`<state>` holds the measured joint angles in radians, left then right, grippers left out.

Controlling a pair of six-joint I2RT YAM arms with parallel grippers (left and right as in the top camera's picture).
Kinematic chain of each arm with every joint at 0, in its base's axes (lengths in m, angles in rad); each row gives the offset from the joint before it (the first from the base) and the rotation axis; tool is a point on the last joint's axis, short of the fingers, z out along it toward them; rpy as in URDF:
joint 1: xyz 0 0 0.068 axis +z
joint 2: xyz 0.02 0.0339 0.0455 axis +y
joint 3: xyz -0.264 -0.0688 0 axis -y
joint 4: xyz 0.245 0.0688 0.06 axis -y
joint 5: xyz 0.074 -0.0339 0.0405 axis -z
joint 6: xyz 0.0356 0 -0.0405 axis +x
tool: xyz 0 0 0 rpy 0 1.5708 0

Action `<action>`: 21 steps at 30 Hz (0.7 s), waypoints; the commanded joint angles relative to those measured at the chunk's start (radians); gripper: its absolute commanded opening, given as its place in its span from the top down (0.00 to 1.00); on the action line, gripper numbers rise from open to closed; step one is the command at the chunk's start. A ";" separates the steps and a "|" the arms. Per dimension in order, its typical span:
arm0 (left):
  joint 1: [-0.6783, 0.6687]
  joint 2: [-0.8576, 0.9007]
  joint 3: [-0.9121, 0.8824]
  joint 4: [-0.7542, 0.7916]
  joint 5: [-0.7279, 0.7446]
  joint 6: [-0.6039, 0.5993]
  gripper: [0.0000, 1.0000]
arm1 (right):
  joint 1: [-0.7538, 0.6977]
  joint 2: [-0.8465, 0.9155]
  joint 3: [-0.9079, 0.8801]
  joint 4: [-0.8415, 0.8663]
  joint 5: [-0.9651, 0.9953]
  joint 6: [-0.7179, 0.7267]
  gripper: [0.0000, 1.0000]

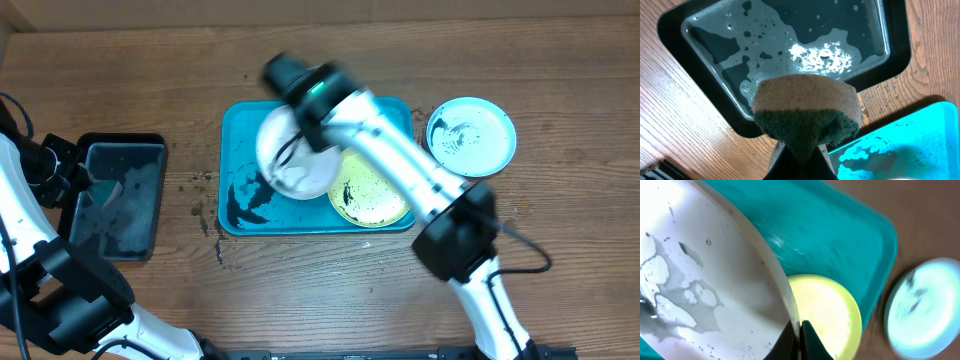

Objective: Clean dirty plates on tray and stack at the side
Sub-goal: 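Lift the white plate with the right gripper and stack it on the light-blue plate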

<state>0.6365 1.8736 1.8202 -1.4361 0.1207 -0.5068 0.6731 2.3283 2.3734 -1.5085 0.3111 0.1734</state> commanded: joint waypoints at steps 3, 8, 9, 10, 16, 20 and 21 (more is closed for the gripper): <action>-0.003 -0.017 -0.001 0.006 0.011 -0.018 0.96 | -0.315 -0.057 0.029 -0.091 -0.417 0.033 0.96; -0.003 -0.017 -0.001 0.008 0.011 -0.018 0.96 | -0.600 -0.057 0.024 -0.167 -0.526 0.033 0.96; -0.003 -0.017 -0.001 0.008 0.011 -0.018 0.96 | -0.645 -0.057 0.018 -0.181 -0.526 0.033 0.96; -0.003 -0.017 -0.001 0.009 0.011 -0.018 0.96 | -0.688 -0.057 0.011 -0.186 -0.526 0.033 0.96; -0.003 -0.017 -0.001 0.013 0.011 -0.018 0.96 | -0.856 -0.057 -0.110 -0.161 -0.486 0.049 0.96; -0.003 -0.017 -0.001 0.023 0.011 -0.018 0.96 | -0.918 -0.057 -0.253 -0.092 -0.491 0.062 0.96; -0.003 -0.017 -0.001 0.024 0.011 -0.018 0.96 | -0.918 -0.057 -0.272 -0.080 -0.491 0.061 0.96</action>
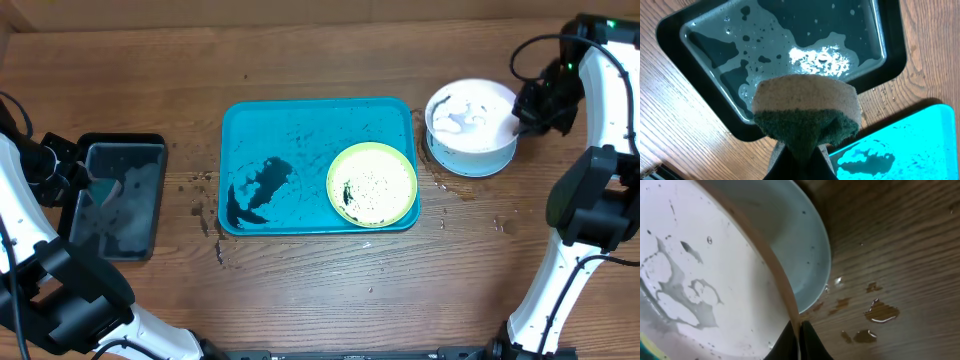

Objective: Clean dirty plates on tray and stack at the side
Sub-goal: 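Lift the white plate with the right gripper and stack it on the light-blue plate, then reach the right gripper to the yellow plate rim and grip it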

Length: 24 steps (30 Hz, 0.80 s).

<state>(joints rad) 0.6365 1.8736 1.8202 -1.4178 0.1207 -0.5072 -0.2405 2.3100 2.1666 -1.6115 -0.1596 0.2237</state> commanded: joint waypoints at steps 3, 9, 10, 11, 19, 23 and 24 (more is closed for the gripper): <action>-0.003 -0.017 -0.001 0.006 0.011 -0.018 0.96 | -0.002 -0.039 -0.098 0.037 -0.017 0.009 0.91; -0.003 -0.017 -0.001 0.005 0.011 -0.018 0.96 | 0.014 -0.042 -0.095 0.001 -0.036 0.009 0.22; -0.003 -0.017 -0.001 0.005 0.011 -0.018 0.96 | 0.018 -0.045 -0.093 -0.017 -0.048 0.008 0.21; -0.003 -0.017 -0.001 0.005 0.011 -0.018 0.96 | 0.024 -0.050 -0.091 -0.034 -0.063 0.004 0.21; -0.003 -0.017 -0.001 0.005 0.011 -0.021 0.96 | 0.187 -0.157 -0.091 -0.056 -0.146 -0.163 0.21; -0.003 -0.017 -0.001 0.005 0.011 -0.021 0.96 | 0.316 -0.159 -0.096 0.051 -0.093 -0.203 0.16; -0.003 -0.017 -0.001 0.005 0.011 -0.021 0.96 | 0.344 -0.158 -0.104 0.088 -0.067 -0.203 0.13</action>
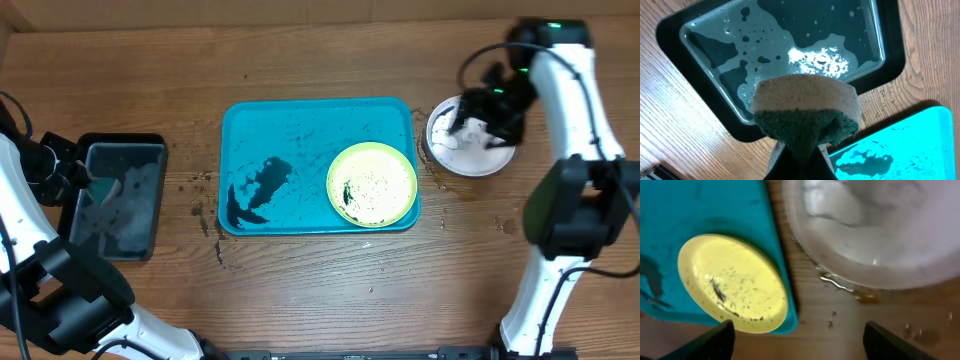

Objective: Clean dirty plates on tray and stack at the side
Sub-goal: 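Reach the right gripper to the yellow plate rim and grip it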

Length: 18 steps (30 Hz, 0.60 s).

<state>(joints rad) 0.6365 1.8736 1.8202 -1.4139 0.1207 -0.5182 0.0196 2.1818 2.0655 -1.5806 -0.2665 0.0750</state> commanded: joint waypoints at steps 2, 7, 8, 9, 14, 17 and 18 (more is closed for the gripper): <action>-0.003 -0.017 -0.001 0.000 0.011 -0.010 0.96 | 0.140 -0.027 -0.037 0.143 0.094 -0.063 0.10; -0.003 -0.017 -0.001 0.000 0.011 -0.010 0.96 | 0.264 -0.027 -0.166 0.307 0.218 -0.132 0.09; -0.003 -0.017 -0.001 0.001 0.011 -0.010 0.95 | 0.284 -0.027 -0.190 0.332 0.245 -0.132 0.09; -0.004 -0.017 -0.001 0.001 0.011 -0.010 0.96 | 0.302 -0.027 -0.211 0.354 0.266 -0.132 0.09; -0.016 -0.015 -0.001 0.003 0.010 -0.005 0.96 | 0.340 -0.027 -0.282 0.402 0.299 -0.131 0.10; -0.016 -0.015 -0.001 0.005 0.010 -0.006 0.96 | 0.339 -0.027 -0.314 0.410 0.298 -0.132 0.10; -0.016 -0.015 -0.001 0.005 0.010 -0.006 0.96 | 0.339 -0.027 -0.324 0.409 0.291 -0.132 0.11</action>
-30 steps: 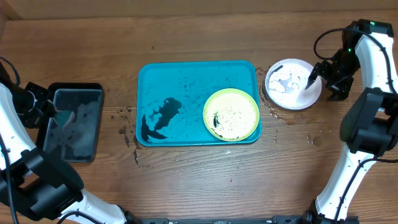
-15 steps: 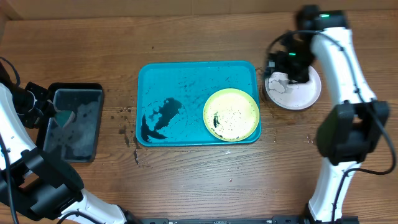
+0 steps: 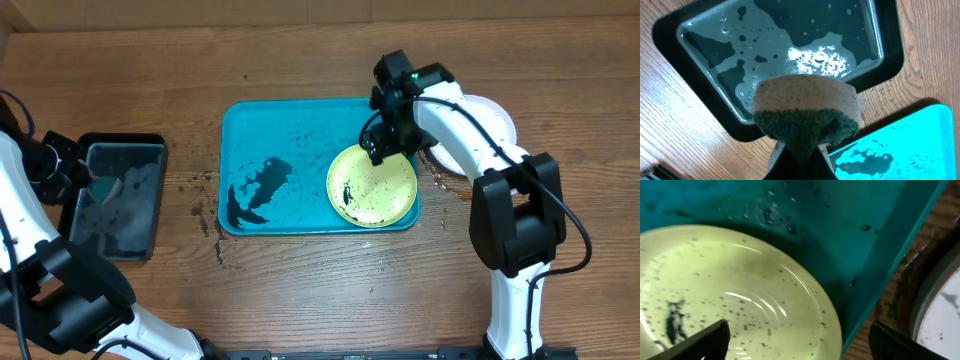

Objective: Clean dirty plates on tray and stack at the side
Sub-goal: 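Reach the right gripper to the yellow plate rim and grip it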

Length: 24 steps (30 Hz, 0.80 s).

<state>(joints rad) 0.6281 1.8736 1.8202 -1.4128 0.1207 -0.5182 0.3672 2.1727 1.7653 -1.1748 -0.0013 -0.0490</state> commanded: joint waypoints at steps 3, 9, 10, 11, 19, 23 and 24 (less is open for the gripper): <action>-0.010 -0.015 -0.001 0.007 0.010 -0.006 0.96 | -0.008 -0.018 -0.051 0.000 0.006 -0.004 0.12; -0.021 -0.013 -0.001 0.011 0.010 -0.006 0.96 | -0.007 -0.018 -0.064 -0.004 -0.043 0.003 0.19; -0.021 -0.013 -0.001 0.011 0.010 -0.006 0.96 | -0.007 -0.018 -0.064 -0.004 -0.045 0.020 0.21; -0.021 -0.013 -0.001 0.011 0.010 -0.006 0.96 | -0.007 -0.018 -0.064 -0.004 -0.045 0.033 0.25; -0.021 -0.013 -0.001 0.010 0.010 -0.006 0.95 | -0.007 -0.018 -0.064 -0.039 -0.049 0.087 0.42; -0.021 -0.013 -0.001 0.009 0.011 -0.006 0.96 | -0.007 -0.018 -0.075 -0.050 -0.087 0.090 0.44; -0.021 -0.013 -0.001 0.008 0.011 -0.005 0.96 | -0.007 -0.018 -0.084 -0.051 -0.075 0.105 0.44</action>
<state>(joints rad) 0.6117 1.8736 1.8198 -1.4059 0.1207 -0.5182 0.3614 2.1727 1.7016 -1.2236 -0.0544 0.0269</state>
